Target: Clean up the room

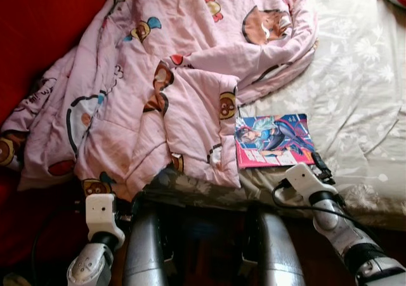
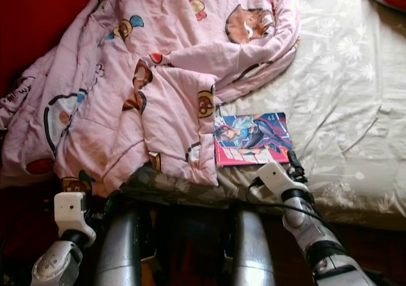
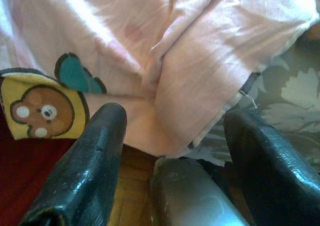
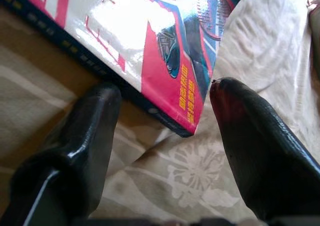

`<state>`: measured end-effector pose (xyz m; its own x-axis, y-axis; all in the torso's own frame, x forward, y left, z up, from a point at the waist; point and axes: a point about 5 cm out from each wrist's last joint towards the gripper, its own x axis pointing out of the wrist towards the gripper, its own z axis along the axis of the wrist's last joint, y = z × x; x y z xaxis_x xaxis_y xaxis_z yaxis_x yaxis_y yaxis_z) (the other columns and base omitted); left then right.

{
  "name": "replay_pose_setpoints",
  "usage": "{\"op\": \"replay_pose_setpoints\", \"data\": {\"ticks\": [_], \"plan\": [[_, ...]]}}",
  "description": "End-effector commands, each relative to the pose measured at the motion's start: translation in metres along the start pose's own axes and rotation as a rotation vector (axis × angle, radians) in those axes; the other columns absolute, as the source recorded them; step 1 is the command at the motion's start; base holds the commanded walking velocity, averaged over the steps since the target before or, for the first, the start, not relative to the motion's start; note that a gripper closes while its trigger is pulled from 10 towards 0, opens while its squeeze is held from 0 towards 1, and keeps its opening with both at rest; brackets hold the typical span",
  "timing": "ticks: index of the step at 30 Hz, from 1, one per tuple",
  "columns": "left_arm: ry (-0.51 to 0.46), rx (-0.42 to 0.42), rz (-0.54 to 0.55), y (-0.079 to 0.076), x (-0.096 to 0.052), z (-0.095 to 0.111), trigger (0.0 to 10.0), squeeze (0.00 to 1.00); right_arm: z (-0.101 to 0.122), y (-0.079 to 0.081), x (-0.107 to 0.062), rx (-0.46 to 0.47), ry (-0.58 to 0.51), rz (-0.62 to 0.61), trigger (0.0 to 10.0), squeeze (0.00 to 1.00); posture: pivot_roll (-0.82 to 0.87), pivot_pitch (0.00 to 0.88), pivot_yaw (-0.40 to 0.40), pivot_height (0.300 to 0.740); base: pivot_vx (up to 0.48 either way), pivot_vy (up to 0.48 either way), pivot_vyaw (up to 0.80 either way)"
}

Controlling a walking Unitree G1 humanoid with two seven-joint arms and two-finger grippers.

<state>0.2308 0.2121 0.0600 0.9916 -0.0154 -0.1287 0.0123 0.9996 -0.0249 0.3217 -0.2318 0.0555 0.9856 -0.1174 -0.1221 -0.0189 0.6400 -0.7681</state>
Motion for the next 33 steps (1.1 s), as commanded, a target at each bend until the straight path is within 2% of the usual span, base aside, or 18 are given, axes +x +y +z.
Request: {"op": "replay_pose_setpoints", "data": {"ticks": [1,19,24,33], "plan": [[0.044,-0.004,0.014,0.004,-0.009,-0.008,10.0,0.00,-0.014,0.007,-0.007,-0.013,0.062,0.033,10.0,0.00,0.13,0.494,-0.021,0.592,0.000,0.000,0.00],[0.064,-0.005,0.027,0.003,-0.019,-0.008,10.0,0.00,0.000,0.001,0.005,-0.034,0.043,0.043,10.0,0.00,0.14,0.524,-0.032,0.592,0.000,0.000,0.00],[0.067,-0.007,0.030,0.002,-0.021,-0.007,10.0,0.00,0.007,0.004,0.008,-0.078,0.018,0.077,10.0,0.00,0.14,0.534,-0.034,0.592,0.000,0.000,0.00],[0.082,-0.012,0.035,0.000,-0.028,-0.010,10.0,0.00,0.013,0.004,0.013,-0.095,0.028,0.120,10.0,0.00,0.15,0.549,-0.035,0.592,0.000,0.000,0.00]]}}
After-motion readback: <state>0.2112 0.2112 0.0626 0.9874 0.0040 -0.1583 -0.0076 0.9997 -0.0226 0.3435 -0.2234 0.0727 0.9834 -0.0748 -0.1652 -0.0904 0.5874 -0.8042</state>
